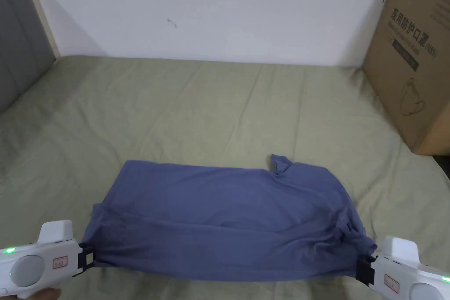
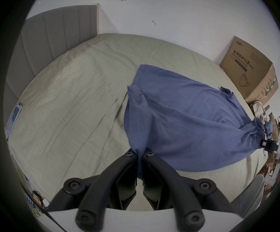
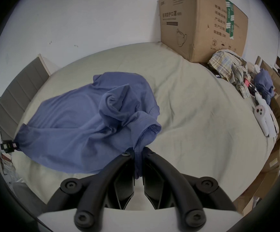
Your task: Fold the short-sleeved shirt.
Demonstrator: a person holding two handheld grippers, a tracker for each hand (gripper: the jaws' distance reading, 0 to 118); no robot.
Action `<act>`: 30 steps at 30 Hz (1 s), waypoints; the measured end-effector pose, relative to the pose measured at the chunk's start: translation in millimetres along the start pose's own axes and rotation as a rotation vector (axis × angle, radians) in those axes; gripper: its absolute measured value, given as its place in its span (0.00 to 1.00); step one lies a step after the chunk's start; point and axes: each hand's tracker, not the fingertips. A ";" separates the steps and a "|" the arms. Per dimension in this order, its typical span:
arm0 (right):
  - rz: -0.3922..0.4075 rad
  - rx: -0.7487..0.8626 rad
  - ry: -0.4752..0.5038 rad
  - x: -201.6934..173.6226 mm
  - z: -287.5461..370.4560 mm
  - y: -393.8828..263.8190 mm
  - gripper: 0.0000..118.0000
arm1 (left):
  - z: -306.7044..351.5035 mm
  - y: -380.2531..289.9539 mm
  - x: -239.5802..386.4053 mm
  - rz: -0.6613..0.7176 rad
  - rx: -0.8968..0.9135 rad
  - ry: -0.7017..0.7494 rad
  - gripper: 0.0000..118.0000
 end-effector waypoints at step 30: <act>0.090 0.421 -0.025 -52.6 129.2 21.3 0.77 | 131.5 2.9 82.2 -0.041 0.472 -0.066 0.84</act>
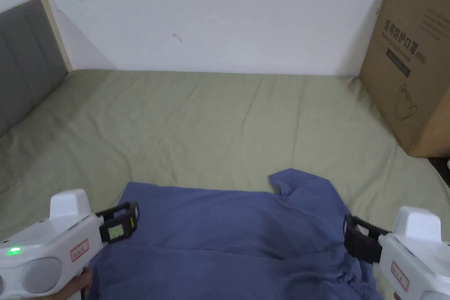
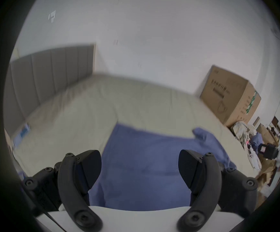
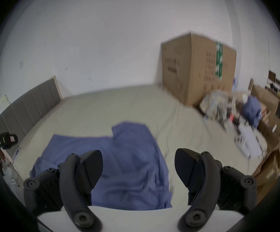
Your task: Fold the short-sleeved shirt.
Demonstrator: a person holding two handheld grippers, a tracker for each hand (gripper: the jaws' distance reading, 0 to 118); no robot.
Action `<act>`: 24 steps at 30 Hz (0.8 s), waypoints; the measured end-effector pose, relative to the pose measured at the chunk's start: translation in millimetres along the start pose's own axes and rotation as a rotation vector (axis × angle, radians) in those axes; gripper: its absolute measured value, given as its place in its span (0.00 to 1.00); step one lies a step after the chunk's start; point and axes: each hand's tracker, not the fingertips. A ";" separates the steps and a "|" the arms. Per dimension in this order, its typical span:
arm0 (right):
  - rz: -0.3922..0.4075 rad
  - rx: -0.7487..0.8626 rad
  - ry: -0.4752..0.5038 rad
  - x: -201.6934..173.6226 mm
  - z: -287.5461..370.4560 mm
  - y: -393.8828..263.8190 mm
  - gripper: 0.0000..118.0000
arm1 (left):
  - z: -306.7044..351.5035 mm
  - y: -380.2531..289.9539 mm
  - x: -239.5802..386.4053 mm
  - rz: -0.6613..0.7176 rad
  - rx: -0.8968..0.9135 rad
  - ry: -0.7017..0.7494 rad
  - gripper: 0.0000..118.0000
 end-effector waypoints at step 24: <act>0.077 0.145 -0.032 -24.3 -37.0 30.4 0.00 | -158.9 44.2 -27.7 -0.032 -0.172 -0.044 0.00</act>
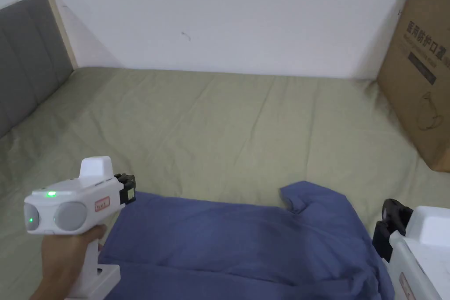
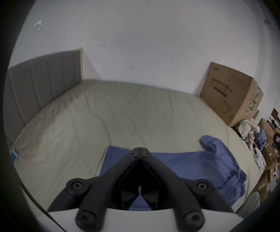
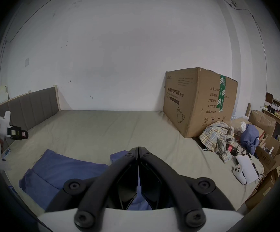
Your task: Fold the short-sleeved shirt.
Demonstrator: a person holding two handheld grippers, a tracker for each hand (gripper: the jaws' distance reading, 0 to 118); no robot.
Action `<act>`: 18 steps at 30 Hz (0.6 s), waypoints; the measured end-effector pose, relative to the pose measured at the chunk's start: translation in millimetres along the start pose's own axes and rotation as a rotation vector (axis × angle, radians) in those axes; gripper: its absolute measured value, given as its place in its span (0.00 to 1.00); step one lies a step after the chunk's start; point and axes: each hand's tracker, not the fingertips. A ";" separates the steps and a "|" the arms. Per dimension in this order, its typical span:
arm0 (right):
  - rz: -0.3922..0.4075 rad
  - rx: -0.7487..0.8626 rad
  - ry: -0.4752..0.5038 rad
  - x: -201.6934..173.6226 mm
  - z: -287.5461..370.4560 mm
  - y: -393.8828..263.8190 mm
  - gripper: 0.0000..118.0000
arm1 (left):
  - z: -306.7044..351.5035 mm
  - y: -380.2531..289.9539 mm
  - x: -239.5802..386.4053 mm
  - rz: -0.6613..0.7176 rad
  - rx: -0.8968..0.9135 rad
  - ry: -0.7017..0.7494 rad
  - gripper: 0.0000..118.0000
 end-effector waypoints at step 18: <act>0.019 -0.125 -0.060 14.4 -96.2 -17.9 0.00 | -193.6 -6.3 -29.4 -0.004 -0.493 0.100 0.21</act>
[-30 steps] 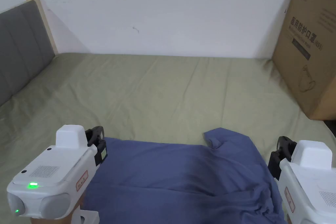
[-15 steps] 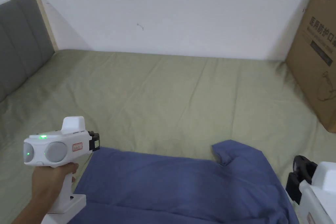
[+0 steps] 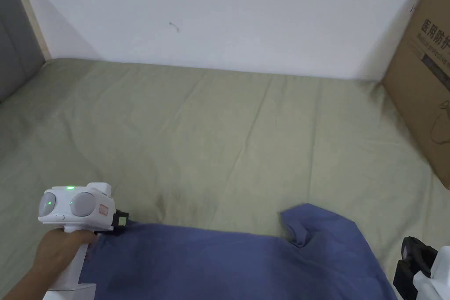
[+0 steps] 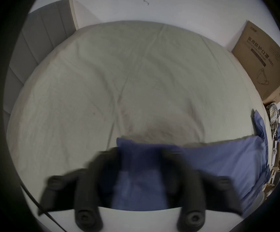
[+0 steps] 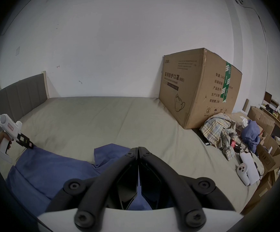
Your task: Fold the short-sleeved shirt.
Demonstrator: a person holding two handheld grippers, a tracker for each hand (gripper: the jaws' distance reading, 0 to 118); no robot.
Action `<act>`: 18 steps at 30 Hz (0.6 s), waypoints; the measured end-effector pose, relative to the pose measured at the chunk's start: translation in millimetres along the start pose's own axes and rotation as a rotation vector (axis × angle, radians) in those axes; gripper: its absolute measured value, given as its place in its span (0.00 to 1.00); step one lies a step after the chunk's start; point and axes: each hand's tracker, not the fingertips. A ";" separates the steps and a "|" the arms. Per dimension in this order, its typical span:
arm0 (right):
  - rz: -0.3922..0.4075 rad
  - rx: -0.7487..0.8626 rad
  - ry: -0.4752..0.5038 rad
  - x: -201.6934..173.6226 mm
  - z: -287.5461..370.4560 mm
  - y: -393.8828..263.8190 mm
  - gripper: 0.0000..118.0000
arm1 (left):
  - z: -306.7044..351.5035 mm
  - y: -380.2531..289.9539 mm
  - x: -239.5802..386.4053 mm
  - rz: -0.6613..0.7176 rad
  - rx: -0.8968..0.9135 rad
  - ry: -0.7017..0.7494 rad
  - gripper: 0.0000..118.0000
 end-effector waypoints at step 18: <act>-0.050 -0.456 0.079 27.7 -186.5 -31.7 0.87 | 94.5 -43.3 -3.3 0.033 0.310 -0.145 0.00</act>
